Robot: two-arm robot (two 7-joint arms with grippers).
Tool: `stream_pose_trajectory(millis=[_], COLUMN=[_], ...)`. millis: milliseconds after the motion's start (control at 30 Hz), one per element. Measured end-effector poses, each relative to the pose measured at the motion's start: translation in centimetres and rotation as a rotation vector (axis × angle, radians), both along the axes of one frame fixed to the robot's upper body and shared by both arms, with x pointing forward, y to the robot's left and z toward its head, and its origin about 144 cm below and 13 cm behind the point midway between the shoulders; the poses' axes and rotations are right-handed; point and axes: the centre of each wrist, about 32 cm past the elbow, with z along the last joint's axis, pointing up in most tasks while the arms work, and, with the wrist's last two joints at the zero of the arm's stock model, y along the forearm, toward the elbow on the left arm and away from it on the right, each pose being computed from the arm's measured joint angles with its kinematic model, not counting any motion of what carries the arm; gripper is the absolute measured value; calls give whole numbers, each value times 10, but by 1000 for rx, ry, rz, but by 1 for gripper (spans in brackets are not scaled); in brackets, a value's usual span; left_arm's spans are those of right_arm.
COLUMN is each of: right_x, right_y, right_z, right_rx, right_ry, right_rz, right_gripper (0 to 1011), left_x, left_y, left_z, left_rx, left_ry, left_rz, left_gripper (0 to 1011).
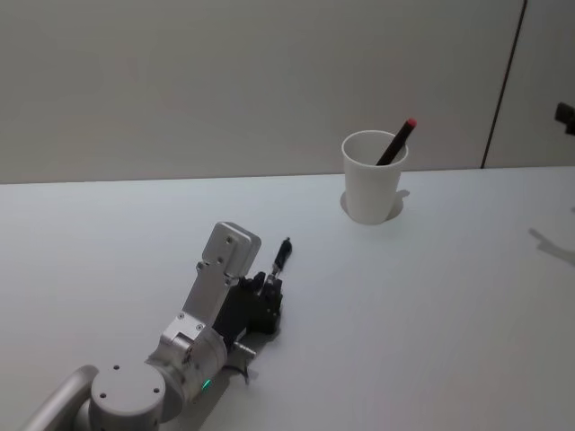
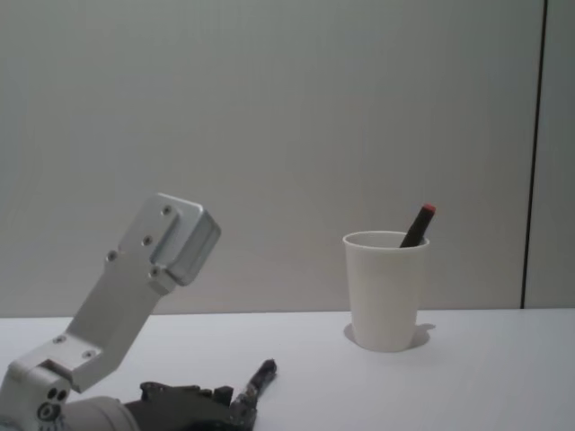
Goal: Place the pen into the pen holder.
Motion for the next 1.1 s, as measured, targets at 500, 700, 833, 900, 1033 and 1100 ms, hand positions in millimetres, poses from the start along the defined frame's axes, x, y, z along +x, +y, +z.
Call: stream_pose_trajectory(millis=[500, 700, 833, 900, 1033, 1100], right_x=[0, 0, 0, 0, 0, 0], right_y=[0, 0, 0, 0, 0, 0], right_z=[0, 0, 0, 0, 0, 0], right_rx=[0, 0, 0, 0, 0, 0], right_ry=[0, 0, 0, 0, 0, 0], right_rz=[0, 0, 0, 0, 0, 0], right_gripper=[1002, 1002, 1002, 1002, 1002, 1002], left_x=[0, 0, 0, 0, 0, 0], left_y=[0, 0, 0, 0, 0, 0], left_z=[0, 0, 0, 0, 0, 0], left_rx=[0, 0, 0, 0, 1, 3], left_ry=[0, 0, 0, 0, -2, -6], left_rz=[1, 0, 0, 0, 0, -1], left_gripper=[124, 124, 124, 124, 124, 124])
